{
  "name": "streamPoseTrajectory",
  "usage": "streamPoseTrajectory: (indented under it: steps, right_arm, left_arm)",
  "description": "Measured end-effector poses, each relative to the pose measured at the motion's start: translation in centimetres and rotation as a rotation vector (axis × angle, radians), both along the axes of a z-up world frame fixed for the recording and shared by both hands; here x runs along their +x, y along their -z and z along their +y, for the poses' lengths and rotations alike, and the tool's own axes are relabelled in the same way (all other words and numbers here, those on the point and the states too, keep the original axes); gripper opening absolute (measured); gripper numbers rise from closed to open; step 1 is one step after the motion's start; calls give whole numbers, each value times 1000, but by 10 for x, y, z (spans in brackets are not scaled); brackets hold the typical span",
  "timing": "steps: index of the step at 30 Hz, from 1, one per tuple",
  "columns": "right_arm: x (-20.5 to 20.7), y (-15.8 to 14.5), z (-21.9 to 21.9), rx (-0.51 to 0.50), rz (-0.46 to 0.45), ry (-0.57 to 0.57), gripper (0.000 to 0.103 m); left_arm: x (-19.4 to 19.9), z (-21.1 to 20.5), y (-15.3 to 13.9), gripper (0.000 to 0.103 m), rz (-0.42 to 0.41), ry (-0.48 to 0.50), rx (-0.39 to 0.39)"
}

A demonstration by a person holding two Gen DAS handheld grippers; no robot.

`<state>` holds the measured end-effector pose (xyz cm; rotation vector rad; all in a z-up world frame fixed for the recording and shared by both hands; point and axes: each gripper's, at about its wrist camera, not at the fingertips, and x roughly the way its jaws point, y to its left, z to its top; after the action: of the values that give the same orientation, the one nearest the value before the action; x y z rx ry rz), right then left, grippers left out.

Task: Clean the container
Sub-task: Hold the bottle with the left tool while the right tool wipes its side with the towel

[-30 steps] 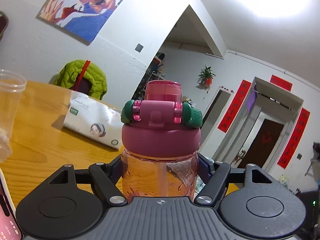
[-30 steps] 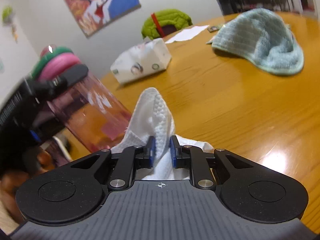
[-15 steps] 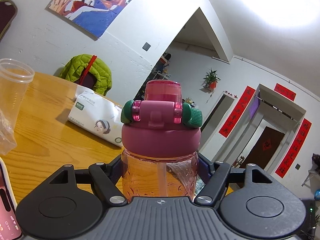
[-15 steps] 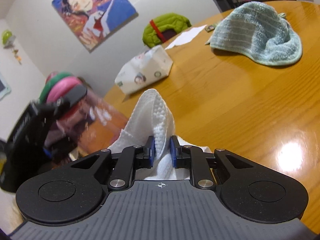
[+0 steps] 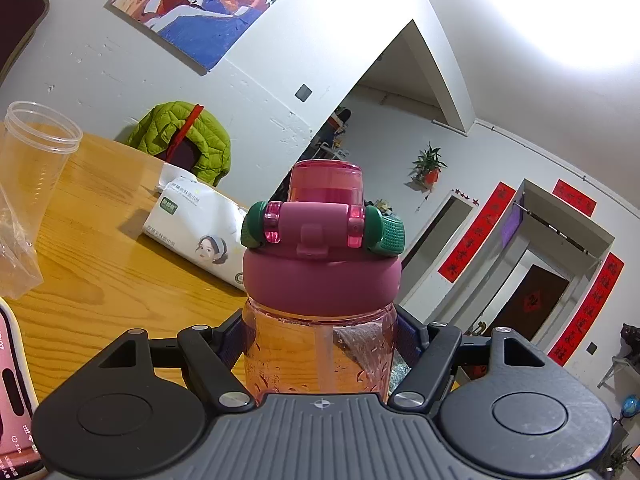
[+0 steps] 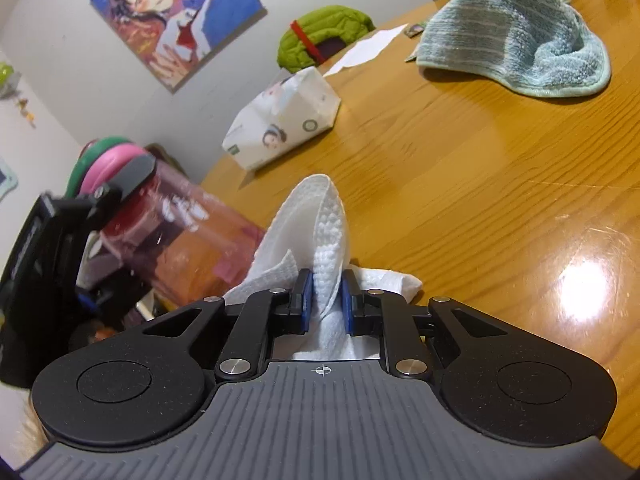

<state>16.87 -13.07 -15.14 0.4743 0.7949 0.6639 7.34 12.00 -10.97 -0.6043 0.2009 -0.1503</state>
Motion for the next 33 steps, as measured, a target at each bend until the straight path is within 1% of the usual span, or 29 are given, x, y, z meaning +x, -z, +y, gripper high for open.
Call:
streamPoseTrajectory:
  steps: [7, 10, 12, 14, 15, 17, 19, 22, 24, 27, 28, 31, 33]
  right_arm:
    - [-20, -4, 3, -47, -37, -48, 20]
    - [-29, -6, 7, -65, -53, -86, 20]
    - [-35, -7, 11, -61, -61, -158, 20]
    - [-40, -6, 15, -2, -42, -273, 20]
    - [-43, -7, 17, 5, -44, -300, 20]
    - [-47, -12, 20, -18, -74, -308, 20]
    - [-46, -17, 19, -2, -85, -303, 20]
    - [-44, -26, 12, 30, -114, -245, 19]
    - [-45, -39, 6, 34, -172, -184, 19]
    - [-47, -61, 5, -12, -288, -84, 20]
    - [-46, -64, 6, -29, -312, -62, 20]
    - [-39, -68, 13, -70, -345, -19, 20]
    - [-32, -62, 16, -90, -320, -14, 18]
  left_arm:
    - [0, 0, 1, 71, -1, -1, -2]
    - [0, 1, 1, 71, 0, -2, -6]
    - [0, 1, 1, 71, 0, -2, -8]
    - [0, 1, 1, 71, -2, -1, -4]
    - [0, 1, 1, 71, -3, -1, -2]
    - [0, 0, 1, 71, -4, 0, 2]
    - [0, 0, 1, 71, -5, 1, 6]
    - [0, -1, 1, 71, -7, 3, 13]
    - [0, -1, 1, 71, -6, 4, 16]
    - [1, -1, 1, 71, -7, 6, 18]
    - [1, -2, 1, 71, -7, 6, 18]
    - [0, -2, 1, 71, -8, 8, 21]
    - [0, -2, 1, 71, -8, 6, 24]
